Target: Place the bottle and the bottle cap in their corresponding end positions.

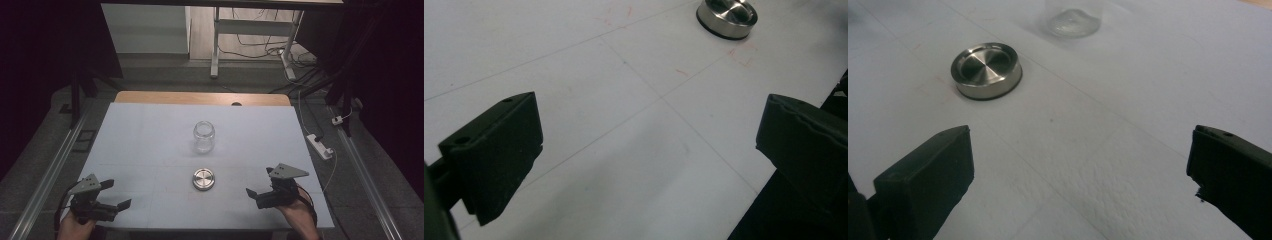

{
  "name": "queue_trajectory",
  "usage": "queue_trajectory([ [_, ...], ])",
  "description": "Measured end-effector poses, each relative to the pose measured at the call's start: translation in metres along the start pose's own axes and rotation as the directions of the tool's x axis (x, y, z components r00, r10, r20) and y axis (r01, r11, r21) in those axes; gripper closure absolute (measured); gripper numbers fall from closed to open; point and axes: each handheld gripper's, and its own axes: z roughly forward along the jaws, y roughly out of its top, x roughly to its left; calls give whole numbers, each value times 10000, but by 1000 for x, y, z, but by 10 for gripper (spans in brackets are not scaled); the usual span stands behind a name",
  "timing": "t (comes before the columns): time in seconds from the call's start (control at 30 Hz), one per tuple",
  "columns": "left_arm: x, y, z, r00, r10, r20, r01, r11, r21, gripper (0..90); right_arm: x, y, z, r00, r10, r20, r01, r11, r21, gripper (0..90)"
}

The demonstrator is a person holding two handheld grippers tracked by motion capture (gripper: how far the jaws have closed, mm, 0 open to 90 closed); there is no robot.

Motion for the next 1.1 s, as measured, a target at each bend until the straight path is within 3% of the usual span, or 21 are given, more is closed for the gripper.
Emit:
queue_trajectory([
  [0.33, 3, -9, -8, 9984, -239, -509, 243, 9997, 67, 0, -8, -23, -21, 9967, 489, 652, -489, 9988, -18, 0],
  [0.57, 3, -14, -11, 9968, -297, -744, 310, 9994, 165, 0, -10, -41, -31, 9905, 777, 1136, -823, 9960, 361, 0],
  [0.9, 1, -21, -11, 9945, -268, -1013, 338, 9971, 683, 0, -9, -59, -38, 9840, 1210, 1309, -1331, 9872, 878, 0],
  [1.1, 4, -22, -12, 9935, -535, -1007, 609, 9956, 718, 0, -10, -63, -45, 9770, 1530, 1483, -1649, 9837, 715, 0],
])
